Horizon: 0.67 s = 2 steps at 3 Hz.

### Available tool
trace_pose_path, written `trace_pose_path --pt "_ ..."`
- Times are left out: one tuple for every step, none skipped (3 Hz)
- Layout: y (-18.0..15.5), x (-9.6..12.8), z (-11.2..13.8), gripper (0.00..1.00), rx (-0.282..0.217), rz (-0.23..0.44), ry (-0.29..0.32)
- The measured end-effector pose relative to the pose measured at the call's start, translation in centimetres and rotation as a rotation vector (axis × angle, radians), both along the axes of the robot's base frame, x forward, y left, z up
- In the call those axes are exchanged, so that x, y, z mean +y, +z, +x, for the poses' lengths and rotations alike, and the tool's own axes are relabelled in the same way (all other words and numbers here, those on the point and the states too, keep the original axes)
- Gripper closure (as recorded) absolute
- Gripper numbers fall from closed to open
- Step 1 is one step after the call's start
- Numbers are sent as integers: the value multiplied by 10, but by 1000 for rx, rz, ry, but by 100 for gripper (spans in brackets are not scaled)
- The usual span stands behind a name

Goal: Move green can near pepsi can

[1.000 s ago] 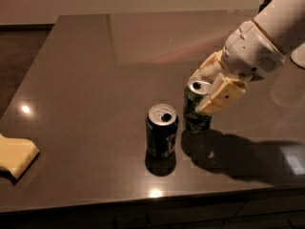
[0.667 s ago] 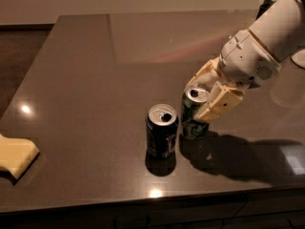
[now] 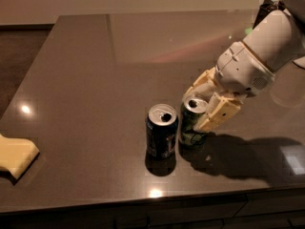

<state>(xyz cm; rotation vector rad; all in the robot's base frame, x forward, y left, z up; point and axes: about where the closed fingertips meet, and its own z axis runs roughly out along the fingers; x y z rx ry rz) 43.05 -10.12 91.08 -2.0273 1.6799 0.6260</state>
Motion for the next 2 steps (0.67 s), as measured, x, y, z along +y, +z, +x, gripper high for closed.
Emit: trace_pose_path --pt "-4 0 0 0 -9 14 1" --pt "-4 0 0 0 -9 14 1"
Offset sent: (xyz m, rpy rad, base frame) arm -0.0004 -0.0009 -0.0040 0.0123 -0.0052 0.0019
